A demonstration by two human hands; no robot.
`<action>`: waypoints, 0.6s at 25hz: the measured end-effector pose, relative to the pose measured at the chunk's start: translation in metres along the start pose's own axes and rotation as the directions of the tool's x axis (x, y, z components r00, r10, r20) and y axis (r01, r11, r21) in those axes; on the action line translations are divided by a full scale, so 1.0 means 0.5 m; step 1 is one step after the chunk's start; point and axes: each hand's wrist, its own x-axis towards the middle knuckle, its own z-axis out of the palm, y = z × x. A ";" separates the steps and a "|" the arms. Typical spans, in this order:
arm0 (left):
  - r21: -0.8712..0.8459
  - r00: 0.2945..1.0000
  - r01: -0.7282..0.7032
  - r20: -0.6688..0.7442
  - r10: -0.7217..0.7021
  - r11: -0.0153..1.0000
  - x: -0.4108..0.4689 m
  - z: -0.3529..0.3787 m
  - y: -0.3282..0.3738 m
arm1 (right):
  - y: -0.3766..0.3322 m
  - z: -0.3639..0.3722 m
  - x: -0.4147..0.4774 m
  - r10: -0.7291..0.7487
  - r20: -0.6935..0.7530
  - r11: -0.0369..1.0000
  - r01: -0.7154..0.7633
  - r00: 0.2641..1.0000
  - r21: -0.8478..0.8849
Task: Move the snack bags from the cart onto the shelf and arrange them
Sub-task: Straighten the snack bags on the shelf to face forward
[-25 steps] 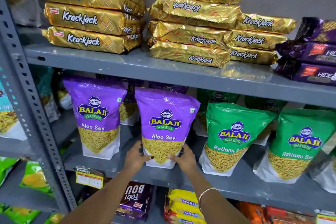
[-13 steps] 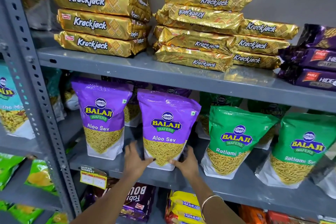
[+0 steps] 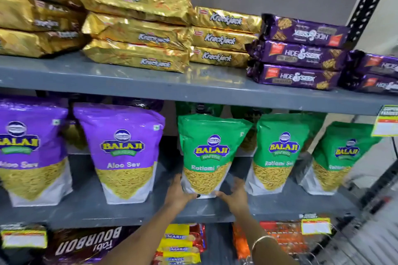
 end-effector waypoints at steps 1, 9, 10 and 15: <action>-0.005 0.999 0.036 -0.023 -0.036 0.999 0.006 0.006 0.004 | 0.003 0.000 0.016 -0.010 0.102 1.000 0.011 0.995 -0.013; 0.014 0.991 0.083 -0.110 -0.081 0.996 0.010 0.019 -0.024 | 0.010 0.002 0.015 -0.013 0.179 0.999 0.007 0.984 0.032; 0.020 0.990 0.083 -0.115 -0.080 0.996 0.008 0.019 -0.022 | 0.008 0.000 0.015 -0.003 0.182 1.000 -0.002 0.983 0.024; 0.011 0.987 0.086 -0.134 -0.084 0.996 -0.002 0.025 -0.007 | -0.006 -0.004 0.007 -0.006 0.186 1.000 0.010 0.982 -0.023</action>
